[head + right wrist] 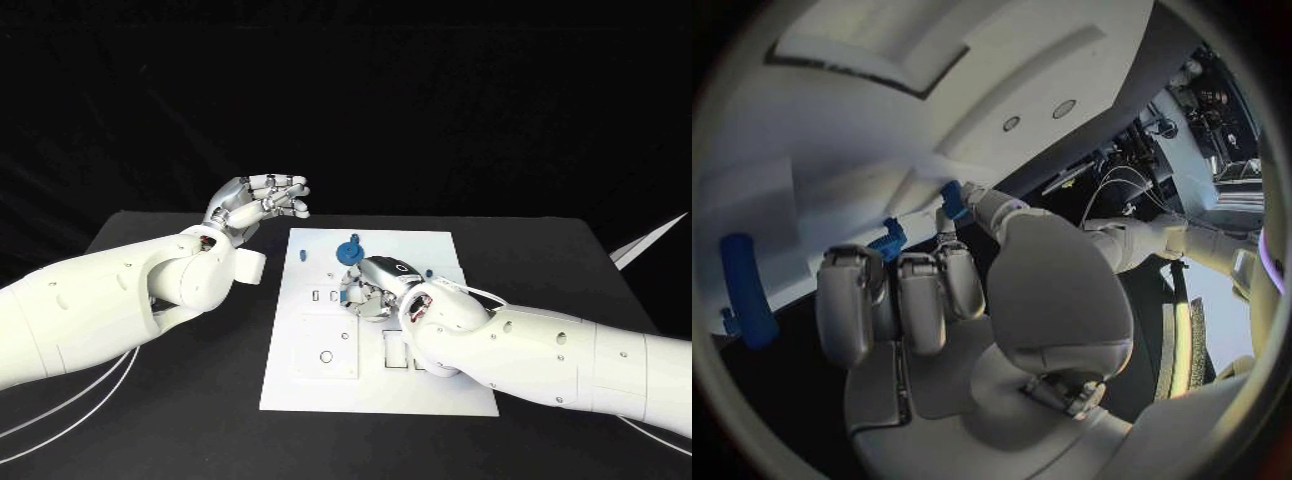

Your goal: Assemble the parts on the task board

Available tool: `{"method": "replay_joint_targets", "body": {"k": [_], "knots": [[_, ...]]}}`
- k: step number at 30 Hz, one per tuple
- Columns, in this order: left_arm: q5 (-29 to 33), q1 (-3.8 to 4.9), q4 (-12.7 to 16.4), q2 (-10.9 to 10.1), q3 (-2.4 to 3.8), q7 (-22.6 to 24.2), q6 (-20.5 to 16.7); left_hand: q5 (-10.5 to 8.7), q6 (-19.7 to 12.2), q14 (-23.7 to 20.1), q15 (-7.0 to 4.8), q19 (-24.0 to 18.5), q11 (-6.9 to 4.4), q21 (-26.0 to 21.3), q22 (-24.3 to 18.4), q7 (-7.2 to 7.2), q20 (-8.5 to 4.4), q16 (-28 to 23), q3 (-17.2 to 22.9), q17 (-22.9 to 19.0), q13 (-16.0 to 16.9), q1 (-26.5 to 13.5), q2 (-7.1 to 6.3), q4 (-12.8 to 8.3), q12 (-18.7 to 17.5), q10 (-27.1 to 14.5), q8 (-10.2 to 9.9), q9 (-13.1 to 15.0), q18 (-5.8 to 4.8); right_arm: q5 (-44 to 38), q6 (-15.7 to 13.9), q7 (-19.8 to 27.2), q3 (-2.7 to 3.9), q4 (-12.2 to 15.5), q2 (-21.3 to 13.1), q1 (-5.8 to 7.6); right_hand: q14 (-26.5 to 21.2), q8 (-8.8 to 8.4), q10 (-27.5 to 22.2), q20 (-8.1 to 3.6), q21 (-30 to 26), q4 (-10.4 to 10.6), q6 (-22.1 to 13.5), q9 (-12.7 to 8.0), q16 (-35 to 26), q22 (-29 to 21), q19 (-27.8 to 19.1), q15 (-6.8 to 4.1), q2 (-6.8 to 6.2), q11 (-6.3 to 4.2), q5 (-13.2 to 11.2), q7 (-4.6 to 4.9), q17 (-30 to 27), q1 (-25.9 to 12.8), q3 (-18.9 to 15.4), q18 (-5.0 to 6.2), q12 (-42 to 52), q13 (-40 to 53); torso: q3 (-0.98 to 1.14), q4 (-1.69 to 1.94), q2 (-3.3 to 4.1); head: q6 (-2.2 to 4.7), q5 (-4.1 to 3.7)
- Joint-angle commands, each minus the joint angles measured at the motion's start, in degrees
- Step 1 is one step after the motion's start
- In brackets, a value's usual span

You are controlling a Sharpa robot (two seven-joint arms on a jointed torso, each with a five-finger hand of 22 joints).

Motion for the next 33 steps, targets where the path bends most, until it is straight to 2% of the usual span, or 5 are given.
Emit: {"method": "replay_joint_targets", "body": {"k": [1,16,23,27,33], "knots": [[-0.03,0.03,0.06,0.00,0.03,0.03,0.20,0.53,-0.61,0.83,-0.19,1.16,0.13,-0.92,-0.79,0.51,0.24,-0.02,0.48,-0.39,0.94,-1.59,-0.33,-0.34,-0.08,0.47,0.65,1.11,1.27,-0.11,-0.18,0.16,-0.08,-0.23,0.09,-0.24,5.37,1.93,0.51,-0.28,0.74,0.26,-0.16,1.13,0.20,11.06,2.30,-0.03,0.74,0.04,0.55,0.11,10.63,-1.75,3.57,-0.69,0.39,5.06,-0.02,0.01,0.02,-0.07,0.06],[-0.03,0.03,0.01,-0.13,0.02,-0.13,0.36,0.53,-0.61,0.83,-0.19,1.16,0.13,-0.92,-0.79,0.51,0.24,-0.02,0.48,-0.39,0.94,-1.59,-0.33,-0.34,-0.08,0.47,0.65,1.11,1.27,0.06,-0.93,0.56,-0.09,-0.38,0.06,-0.34,5.33,1.19,0.01,0.14,0.34,0.18,-1.66,0.64,0.10,10.87,2.12,0.48,-0.11,0.64,0.38,0.81,10.45,-2.36,3.79,-0.61,-0.07,4.67,-0.01,-0.06,0.00,0.08,0.02],[-0.03,0.03,-0.02,-0.16,0.02,-0.26,0.49,0.55,-0.62,0.89,-0.20,1.28,0.13,-0.91,-0.83,0.50,0.19,-0.02,0.50,-0.37,0.94,-1.62,-0.30,-0.34,-0.10,0.46,0.64,1.12,1.25,0.45,-1.10,1.33,-0.09,-0.43,0.05,-0.34,5.21,-0.37,-1.46,0.87,-0.38,0.25,-4.24,-0.34,-0.13,10.51,1.76,1.30,-2.23,1.61,-0.49,1.87,10.03,-3.50,3.27,-0.45,-1.48,3.29,0.02,-0.04,0.01,0.15,-0.02],[-0.03,0.03,-0.04,-0.17,0.02,-0.32,0.55,0.58,-0.62,0.91,-0.23,1.35,0.10,-0.90,-0.85,0.47,0.14,-0.05,0.67,-0.37,0.93,-1.45,-0.13,-0.42,-0.10,0.46,0.64,1.13,1.24,0.56,-1.22,1.65,-0.09,-0.45,0.02,-0.34,5.12,-0.83,-2.41,1.24,-0.95,0.57,-5.02,-0.74,-0.27,10.25,1.50,1.54,-4.84,1.81,-0.96,1.95,9.78,-4.55,0.51,-0.31,-2.36,2.41,0.03,-0.04,0.01,0.15,-0.04],[-0.03,0.03,-0.06,-0.18,0.02,-0.38,0.55,0.54,-0.65,1.22,-0.31,1.80,0.09,-0.64,-0.78,0.49,0.01,0.06,0.72,-0.30,0.91,-1.46,-0.15,-0.49,-0.12,0.44,0.61,1.14,1.26,0.82,-2.03,1.92,-0.10,-0.38,-0.04,-0.34,5.03,-1.97,-3.60,1.63,-1.65,1.97,-6.86,-1.47,-0.46,9.96,1.23,1.89,-4.11,2.27,-3.36,2.45,9.48,-3.09,-4.91,-0.18,-3.45,1.28,0.03,-0.06,0.00,0.11,-0.10]]}}
